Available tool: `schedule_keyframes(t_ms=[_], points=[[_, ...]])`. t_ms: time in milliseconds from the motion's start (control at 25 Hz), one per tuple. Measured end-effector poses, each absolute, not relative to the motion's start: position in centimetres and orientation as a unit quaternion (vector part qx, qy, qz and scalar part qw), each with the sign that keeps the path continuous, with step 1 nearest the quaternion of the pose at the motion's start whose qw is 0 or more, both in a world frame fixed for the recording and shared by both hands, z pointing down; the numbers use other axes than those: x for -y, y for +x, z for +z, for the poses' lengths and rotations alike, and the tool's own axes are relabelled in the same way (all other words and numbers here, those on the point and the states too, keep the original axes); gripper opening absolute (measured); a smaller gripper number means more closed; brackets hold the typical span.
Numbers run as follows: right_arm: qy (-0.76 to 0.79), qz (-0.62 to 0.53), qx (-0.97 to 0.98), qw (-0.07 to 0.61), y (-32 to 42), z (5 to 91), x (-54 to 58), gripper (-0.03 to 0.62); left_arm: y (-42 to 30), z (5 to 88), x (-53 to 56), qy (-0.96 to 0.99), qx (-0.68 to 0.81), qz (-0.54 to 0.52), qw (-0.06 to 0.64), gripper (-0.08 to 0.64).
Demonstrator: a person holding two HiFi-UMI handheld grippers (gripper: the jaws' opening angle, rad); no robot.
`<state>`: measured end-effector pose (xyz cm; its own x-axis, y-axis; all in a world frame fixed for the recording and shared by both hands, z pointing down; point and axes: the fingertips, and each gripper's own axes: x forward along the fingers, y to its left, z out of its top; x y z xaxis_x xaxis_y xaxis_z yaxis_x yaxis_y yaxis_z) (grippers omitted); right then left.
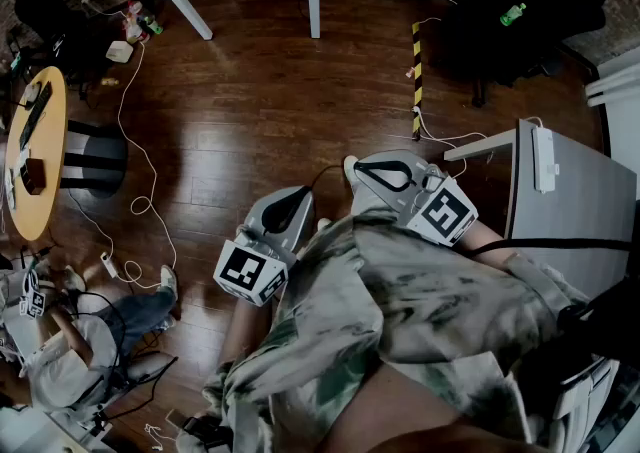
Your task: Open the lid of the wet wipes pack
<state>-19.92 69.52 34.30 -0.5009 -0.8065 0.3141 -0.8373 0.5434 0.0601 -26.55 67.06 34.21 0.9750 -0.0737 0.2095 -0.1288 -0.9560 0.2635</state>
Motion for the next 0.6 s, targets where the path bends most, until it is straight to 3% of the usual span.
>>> schedule_keyframes(t_ms=[600], points=[[0.437,0.027,0.887,0.143,-5.3,34.3,-57.2,0.006,-11.6,32.6,-54.6,0.982,0.097,0.124,0.103,0.002]])
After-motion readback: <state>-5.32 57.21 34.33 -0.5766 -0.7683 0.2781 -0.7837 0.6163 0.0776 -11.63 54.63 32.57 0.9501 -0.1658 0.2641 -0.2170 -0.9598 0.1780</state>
